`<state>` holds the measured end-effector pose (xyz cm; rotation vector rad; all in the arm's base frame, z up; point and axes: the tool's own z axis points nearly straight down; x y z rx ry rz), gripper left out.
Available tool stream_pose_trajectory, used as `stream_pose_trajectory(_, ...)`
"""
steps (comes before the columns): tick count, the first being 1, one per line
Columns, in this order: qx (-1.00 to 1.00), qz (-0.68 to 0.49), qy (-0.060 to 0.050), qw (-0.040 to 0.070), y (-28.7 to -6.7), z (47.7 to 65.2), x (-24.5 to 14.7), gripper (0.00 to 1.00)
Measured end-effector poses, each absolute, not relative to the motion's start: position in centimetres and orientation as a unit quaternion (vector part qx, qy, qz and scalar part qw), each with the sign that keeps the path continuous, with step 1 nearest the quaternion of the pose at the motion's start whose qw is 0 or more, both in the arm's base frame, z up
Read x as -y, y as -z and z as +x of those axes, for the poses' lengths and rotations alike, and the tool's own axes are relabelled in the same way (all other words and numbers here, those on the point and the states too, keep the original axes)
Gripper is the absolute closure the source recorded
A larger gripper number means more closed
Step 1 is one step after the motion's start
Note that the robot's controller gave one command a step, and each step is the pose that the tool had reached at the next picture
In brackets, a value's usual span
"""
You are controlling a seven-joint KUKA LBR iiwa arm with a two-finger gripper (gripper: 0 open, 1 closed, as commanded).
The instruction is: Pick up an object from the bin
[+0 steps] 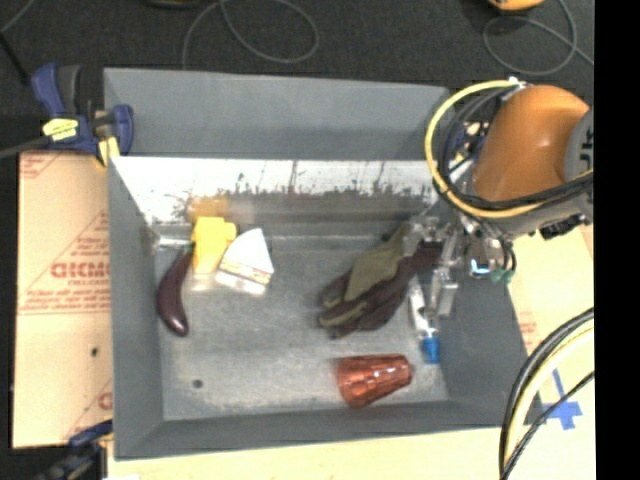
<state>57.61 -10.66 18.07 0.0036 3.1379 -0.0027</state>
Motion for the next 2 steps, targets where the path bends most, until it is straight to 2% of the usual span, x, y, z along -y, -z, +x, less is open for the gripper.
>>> stream_pose_trajectory(1, -1.000, -0.030, 0.002, 0.005, -14.7, 58.9, 9.9, 0.00)
stream_pose_trajectory(2, -1.000, -0.010, 0.000, 0.000, -12.0, 58.5, 9.2, 0.00)
